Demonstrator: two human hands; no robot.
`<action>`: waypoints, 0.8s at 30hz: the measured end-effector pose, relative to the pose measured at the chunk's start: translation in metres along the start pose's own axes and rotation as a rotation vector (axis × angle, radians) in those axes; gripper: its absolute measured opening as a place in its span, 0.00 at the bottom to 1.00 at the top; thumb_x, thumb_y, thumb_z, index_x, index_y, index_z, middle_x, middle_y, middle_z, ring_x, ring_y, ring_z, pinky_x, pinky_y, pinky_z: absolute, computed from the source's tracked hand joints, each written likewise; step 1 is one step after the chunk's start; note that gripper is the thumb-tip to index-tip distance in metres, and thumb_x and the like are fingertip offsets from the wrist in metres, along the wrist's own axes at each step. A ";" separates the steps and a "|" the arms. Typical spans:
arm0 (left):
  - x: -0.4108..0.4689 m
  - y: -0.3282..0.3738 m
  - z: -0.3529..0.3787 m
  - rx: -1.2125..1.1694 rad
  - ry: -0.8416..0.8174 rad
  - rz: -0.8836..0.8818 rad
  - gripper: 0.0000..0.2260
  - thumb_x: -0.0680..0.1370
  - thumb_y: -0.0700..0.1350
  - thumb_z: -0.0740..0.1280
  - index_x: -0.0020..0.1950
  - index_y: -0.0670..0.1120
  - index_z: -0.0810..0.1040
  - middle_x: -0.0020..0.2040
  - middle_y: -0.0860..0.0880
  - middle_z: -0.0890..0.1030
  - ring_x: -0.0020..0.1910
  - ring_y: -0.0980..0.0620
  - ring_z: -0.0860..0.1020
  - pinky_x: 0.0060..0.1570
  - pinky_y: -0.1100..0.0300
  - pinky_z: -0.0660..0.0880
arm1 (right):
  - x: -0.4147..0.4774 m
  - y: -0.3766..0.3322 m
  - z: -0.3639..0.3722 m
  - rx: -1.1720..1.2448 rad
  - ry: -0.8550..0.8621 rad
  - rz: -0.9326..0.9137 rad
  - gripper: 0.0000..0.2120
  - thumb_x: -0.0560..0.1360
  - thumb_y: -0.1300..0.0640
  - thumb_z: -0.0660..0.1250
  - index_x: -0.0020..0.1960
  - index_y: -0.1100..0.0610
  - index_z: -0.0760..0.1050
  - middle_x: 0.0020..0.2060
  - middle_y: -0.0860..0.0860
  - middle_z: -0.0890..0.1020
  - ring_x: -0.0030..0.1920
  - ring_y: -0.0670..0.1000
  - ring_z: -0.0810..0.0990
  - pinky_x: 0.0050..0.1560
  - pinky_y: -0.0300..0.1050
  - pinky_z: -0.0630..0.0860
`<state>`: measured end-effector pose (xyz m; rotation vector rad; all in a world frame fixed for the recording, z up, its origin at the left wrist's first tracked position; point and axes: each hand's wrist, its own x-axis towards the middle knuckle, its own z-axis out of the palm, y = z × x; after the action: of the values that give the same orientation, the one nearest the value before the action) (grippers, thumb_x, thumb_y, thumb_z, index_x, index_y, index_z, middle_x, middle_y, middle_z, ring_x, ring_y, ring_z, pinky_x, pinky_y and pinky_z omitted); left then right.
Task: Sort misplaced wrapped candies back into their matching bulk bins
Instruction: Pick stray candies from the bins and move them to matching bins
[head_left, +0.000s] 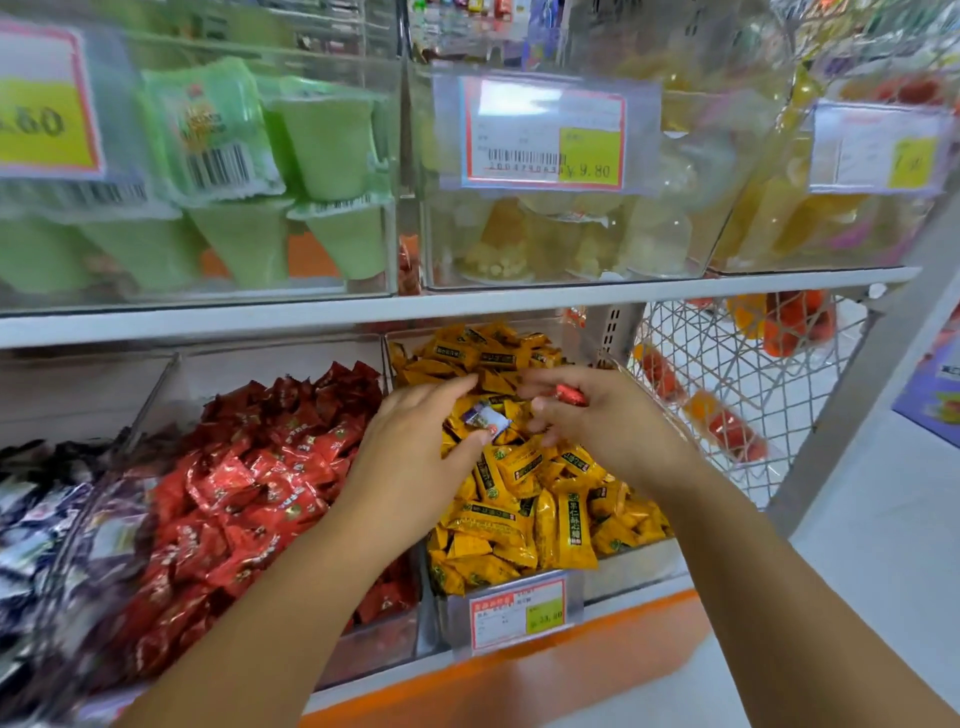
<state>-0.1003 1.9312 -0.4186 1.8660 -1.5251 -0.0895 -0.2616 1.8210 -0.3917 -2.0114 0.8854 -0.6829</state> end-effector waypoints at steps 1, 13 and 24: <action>0.000 -0.002 -0.001 0.004 0.014 0.005 0.23 0.79 0.53 0.64 0.73 0.59 0.65 0.70 0.57 0.69 0.70 0.57 0.61 0.64 0.65 0.56 | 0.000 -0.001 -0.002 -0.025 0.011 -0.011 0.14 0.78 0.60 0.65 0.63 0.50 0.76 0.47 0.48 0.83 0.34 0.44 0.80 0.40 0.38 0.79; 0.019 0.001 0.004 0.195 -0.083 0.152 0.13 0.79 0.53 0.64 0.64 0.59 0.75 0.62 0.60 0.73 0.61 0.53 0.65 0.61 0.57 0.62 | 0.006 -0.002 -0.001 -0.123 0.036 0.059 0.06 0.79 0.53 0.63 0.54 0.52 0.68 0.38 0.46 0.83 0.30 0.42 0.76 0.36 0.43 0.75; -0.029 -0.036 -0.059 -0.120 0.361 -0.198 0.03 0.80 0.52 0.62 0.52 0.56 0.72 0.43 0.56 0.76 0.43 0.59 0.74 0.40 0.67 0.66 | 0.023 -0.029 0.052 -0.069 0.094 -0.176 0.11 0.74 0.48 0.70 0.55 0.47 0.82 0.41 0.41 0.83 0.40 0.40 0.76 0.40 0.32 0.72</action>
<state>-0.0515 1.9867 -0.4054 1.8163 -1.0673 0.0608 -0.2006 1.8390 -0.3914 -2.1516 0.8014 -0.8619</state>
